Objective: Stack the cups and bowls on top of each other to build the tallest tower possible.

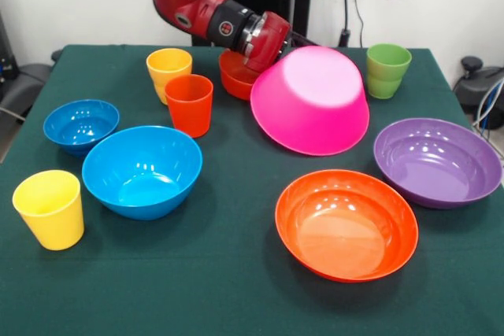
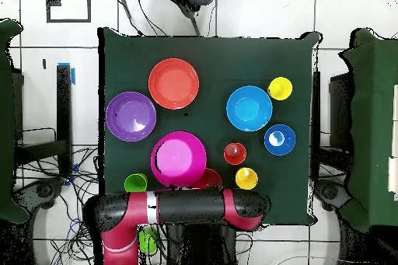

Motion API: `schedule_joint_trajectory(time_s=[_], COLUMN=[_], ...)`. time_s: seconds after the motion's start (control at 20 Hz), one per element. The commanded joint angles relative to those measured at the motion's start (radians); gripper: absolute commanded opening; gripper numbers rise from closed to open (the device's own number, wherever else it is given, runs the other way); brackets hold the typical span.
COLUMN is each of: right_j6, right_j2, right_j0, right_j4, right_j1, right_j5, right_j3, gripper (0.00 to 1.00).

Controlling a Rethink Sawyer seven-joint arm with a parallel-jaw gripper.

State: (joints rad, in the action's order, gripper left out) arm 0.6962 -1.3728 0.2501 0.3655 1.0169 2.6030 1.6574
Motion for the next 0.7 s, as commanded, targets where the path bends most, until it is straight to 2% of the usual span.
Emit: schedule_joint_trajectory(time_s=[0.05, 0.55, 0.7], right_j6=[0.046, 0.044, 0.030], right_j2=[-0.012, -0.122, -0.159], right_j0=[-0.002, -0.050, -0.058], right_j4=[-0.004, -0.054, -0.070], right_j1=[0.070, 0.075, 0.096], right_j5=[-0.221, -0.182, -0.200], right_j3=[-0.121, -0.092, -0.091], gripper=[1.00, 1.00, 1.00])
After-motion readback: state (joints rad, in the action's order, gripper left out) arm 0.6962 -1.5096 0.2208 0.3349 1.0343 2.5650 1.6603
